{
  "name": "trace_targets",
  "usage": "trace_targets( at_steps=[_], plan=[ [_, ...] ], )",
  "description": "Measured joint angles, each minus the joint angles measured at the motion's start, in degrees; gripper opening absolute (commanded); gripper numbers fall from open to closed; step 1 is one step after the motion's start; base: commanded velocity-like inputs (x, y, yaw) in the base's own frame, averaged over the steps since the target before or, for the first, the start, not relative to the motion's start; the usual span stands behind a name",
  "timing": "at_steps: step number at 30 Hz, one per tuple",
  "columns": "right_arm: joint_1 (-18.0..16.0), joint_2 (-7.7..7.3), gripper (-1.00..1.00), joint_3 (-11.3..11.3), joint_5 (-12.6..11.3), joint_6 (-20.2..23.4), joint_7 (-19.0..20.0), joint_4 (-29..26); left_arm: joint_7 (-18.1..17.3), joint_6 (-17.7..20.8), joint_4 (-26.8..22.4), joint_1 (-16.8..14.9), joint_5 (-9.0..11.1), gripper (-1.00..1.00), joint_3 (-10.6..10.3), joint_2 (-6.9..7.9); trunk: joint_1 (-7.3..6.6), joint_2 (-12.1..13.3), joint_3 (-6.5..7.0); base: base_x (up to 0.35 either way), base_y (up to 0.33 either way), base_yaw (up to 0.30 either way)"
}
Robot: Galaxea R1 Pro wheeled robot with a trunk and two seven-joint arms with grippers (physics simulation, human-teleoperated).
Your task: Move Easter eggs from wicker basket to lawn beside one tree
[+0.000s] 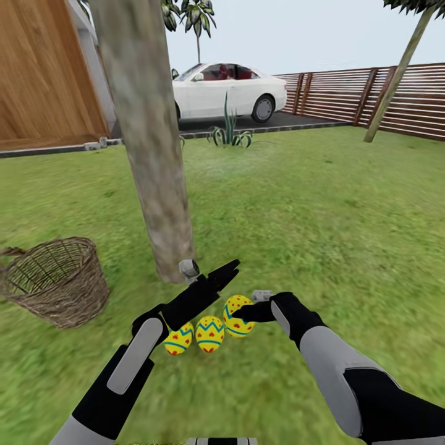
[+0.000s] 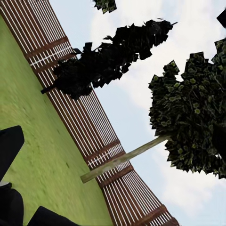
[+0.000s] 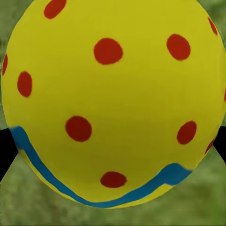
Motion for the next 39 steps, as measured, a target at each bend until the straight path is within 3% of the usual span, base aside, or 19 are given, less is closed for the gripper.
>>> trace_targets(
  at_steps=[13, 39],
  plan=[
    [0.01, -0.57, -1.00, -0.08, 0.10, -2.61, -0.09, -0.65, -0.01, 0.02, 0.15, -0.01, 0.00, 1.00, -0.01, -0.09, 0.29, -0.15, -2.62, 0.000, 0.000, 0.019],
    [0.00, -0.76, -1.00, -0.48, -0.31, -2.64, -0.81, -1.32, -0.01, 0.02, 0.25, -0.01, 0.01, 1.00, -0.07, -0.14, 0.90, -0.47, -7.94, 0.000, 0.000, 0.000]
  ],
)
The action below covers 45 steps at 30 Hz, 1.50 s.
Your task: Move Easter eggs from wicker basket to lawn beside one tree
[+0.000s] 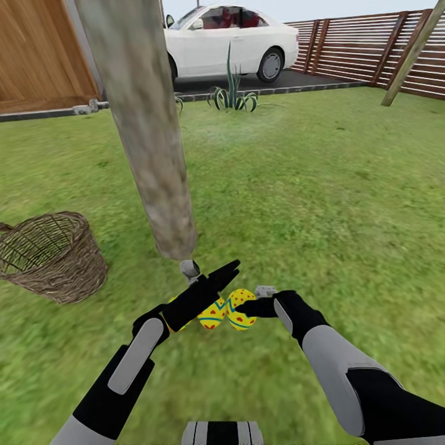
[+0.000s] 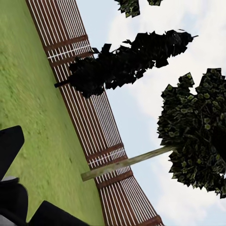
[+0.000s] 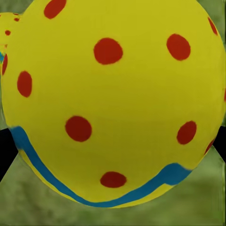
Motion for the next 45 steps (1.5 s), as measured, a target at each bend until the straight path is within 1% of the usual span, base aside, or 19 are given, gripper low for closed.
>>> trace_targets(
  at_steps=[2, 4, 11, 22, 23, 25, 28, 41, 43, 45],
  plan=[
    [0.00, 0.01, -1.00, 0.00, 0.01, 0.00, -1.82, -0.23, 0.00, -0.01, 0.06, 0.00, 0.00, 1.00, 0.05, 0.04, 0.00, 0.00, 0.00, 0.000, 0.000, 0.000],
    [0.00, 0.11, -1.00, 0.00, -0.01, 0.01, -2.52, -0.28, 0.00, -0.02, 0.12, 0.00, 0.00, 1.00, 0.06, 0.04, 0.00, 0.00, 0.00, 0.022, 0.000, 0.000],
    [0.00, 0.17, -1.00, 0.00, -0.02, 0.02, -2.71, -0.21, -0.01, 0.08, 0.27, 0.00, 0.01, 1.00, 0.15, -0.04, -0.03, 0.00, 0.00, 0.249, -0.102, 0.000],
    [0.00, 0.24, -1.00, 0.00, -0.01, 0.01, -2.70, -0.14, -0.25, -0.02, 0.15, 0.00, 0.00, 1.00, -0.03, 0.03, 0.00, 0.00, 0.00, 0.018, -0.006, 0.000],
    [0.00, 0.26, -1.00, 0.00, -0.01, 0.01, -2.70, -0.13, -0.55, -0.01, 0.16, 0.00, 0.00, 1.00, -0.03, 0.04, 0.00, 0.00, 0.00, 0.000, 0.000, 0.000],
    [0.00, 0.31, -1.00, 0.00, -0.01, 0.01, -2.70, -0.12, -3.25, -0.01, 0.24, 0.07, -0.03, 1.00, 0.02, 0.11, 0.00, 0.00, 0.00, 0.000, 0.000, 0.000],
    [0.00, 0.41, -1.00, 0.00, -0.01, 0.01, -2.70, -0.12, -4.15, -0.01, 0.31, 0.09, -0.08, 1.00, 0.07, 0.12, 0.08, -0.04, -0.66, 0.000, 0.000, 0.000],
    [0.00, 0.41, -1.00, 0.06, 0.00, -0.20, -2.70, -0.28, -4.22, -0.01, 0.34, 0.09, -0.09, 1.00, -0.01, -0.02, 0.42, -0.21, -3.54, 0.000, 0.000, 0.000],
    [0.00, 0.48, -1.00, 0.06, 0.00, -1.38, -2.76, -0.26, -4.22, -0.01, 0.34, 0.09, -0.09, 1.00, -0.02, -0.04, 0.47, -0.24, -3.98, 0.000, 0.000, 0.000],
    [0.00, 0.51, -1.00, 0.07, 0.00, -3.43, -2.80, -0.21, -4.21, -0.01, 0.35, 0.09, -0.09, 1.00, -0.08, -0.04, 0.52, -0.27, -4.43, 0.000, 0.000, 0.000]
  ],
)
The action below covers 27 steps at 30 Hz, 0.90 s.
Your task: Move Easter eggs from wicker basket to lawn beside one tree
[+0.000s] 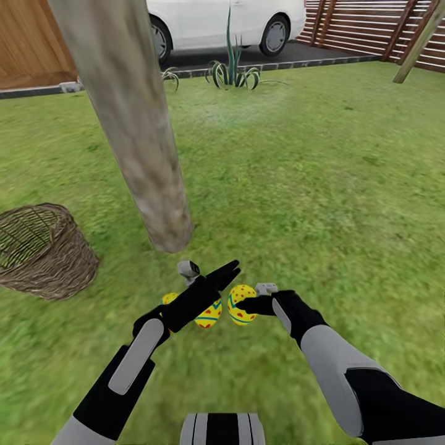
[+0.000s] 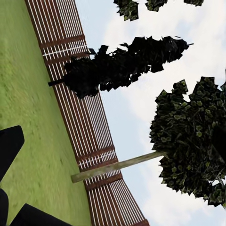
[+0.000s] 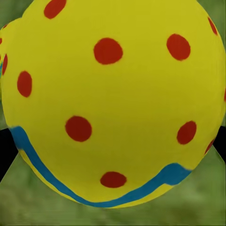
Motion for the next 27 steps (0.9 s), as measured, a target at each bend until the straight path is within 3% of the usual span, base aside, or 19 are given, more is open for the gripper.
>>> trace_targets(
  at_steps=[16, 21, 27],
  plan=[
    [-0.09, -0.02, -1.00, 0.00, 0.01, -1.76, -0.08, 0.02, 0.00, 0.00, 0.00, 0.00, 0.00, 1.00, -0.02, -0.03, 0.41, -0.22, -3.55, 0.000, 0.000, 0.000],
    [-0.09, 0.00, -1.00, 0.00, -0.01, -1.76, -0.08, 0.01, -0.08, 0.00, 0.04, 0.00, 0.01, 1.00, 0.00, 0.02, 0.41, -0.22, -3.55, 0.012, -0.006, 0.000],
    [-0.09, 0.09, -1.00, 0.01, 0.00, -1.80, -0.08, 0.02, -0.07, 0.09, 0.09, 0.00, 0.01, 1.00, 0.07, -0.03, 0.37, -0.22, -3.55, 0.274, -0.039, 0.000]
  ],
)
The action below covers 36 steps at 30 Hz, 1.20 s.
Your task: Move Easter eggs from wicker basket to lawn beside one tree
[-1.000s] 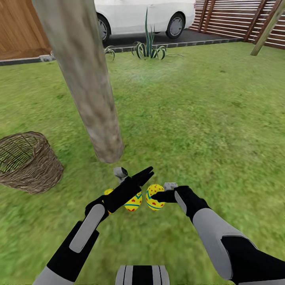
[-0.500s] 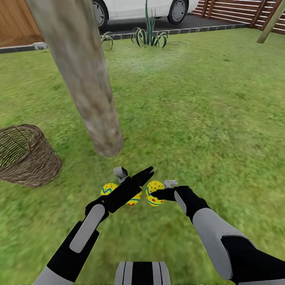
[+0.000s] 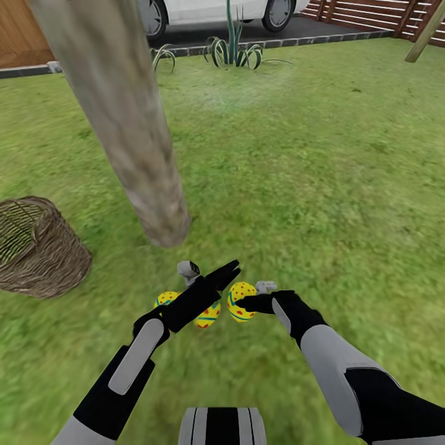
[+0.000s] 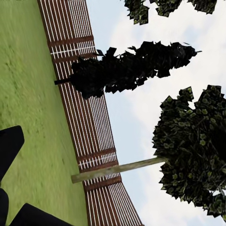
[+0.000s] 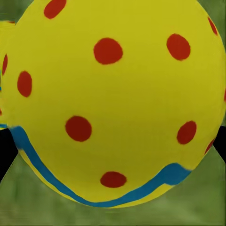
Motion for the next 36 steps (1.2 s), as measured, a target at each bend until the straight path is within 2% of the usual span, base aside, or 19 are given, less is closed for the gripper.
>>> trace_targets(
  at_steps=[10, 36],
  plan=[
    [0.00, -0.04, -1.00, 0.00, 0.00, -0.01, 0.00, 0.03, -0.18, -0.09, -0.08, 0.00, 0.00, 1.00, -0.09, 0.03, 0.04, 0.00, 0.00, 0.016, 0.000, 0.000],
    [-0.04, -0.13, -1.00, -0.07, -0.27, -1.44, 0.07, -0.06, -0.10, -0.09, -0.08, 0.00, -0.08, 1.00, -0.11, -0.05, 0.70, -0.35, -5.75, 0.000, 0.000, 0.000]
  ],
)
